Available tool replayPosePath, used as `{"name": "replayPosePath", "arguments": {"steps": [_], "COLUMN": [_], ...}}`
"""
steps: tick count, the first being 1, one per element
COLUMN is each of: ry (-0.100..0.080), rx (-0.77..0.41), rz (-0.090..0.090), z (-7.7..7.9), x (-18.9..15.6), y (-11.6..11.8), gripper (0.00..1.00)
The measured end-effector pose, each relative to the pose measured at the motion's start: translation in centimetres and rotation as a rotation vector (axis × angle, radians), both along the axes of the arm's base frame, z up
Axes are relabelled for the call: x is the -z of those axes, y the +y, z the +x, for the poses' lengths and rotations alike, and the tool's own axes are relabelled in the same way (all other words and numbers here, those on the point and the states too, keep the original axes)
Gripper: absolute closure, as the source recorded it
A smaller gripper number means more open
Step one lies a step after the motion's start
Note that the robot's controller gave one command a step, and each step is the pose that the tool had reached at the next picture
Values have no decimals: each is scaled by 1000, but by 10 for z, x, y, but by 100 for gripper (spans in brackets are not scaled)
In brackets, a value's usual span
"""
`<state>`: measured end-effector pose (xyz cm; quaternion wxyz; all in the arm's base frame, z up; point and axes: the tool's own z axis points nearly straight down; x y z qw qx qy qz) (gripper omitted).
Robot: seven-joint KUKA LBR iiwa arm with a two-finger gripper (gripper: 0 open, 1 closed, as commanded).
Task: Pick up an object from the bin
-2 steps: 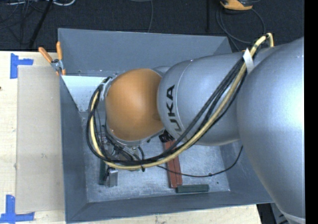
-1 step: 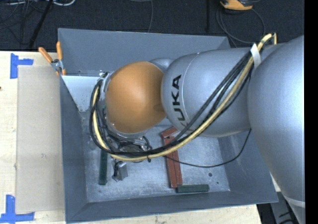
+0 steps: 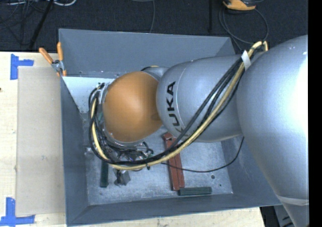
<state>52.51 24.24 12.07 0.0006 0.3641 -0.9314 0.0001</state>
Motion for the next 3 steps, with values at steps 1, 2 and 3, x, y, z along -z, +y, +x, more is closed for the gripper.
{"name": "replayPosePath", "arguments": {"steps": [1, 2, 3], "ry": [0, -1, -1], "rx": [-217, -615, -614], "rz": [0, 4, 4], "z": [5, 23, 23], "x": [37, 51, 51], "y": [4, -1, -1], "gripper": [0, 100, 100]}}
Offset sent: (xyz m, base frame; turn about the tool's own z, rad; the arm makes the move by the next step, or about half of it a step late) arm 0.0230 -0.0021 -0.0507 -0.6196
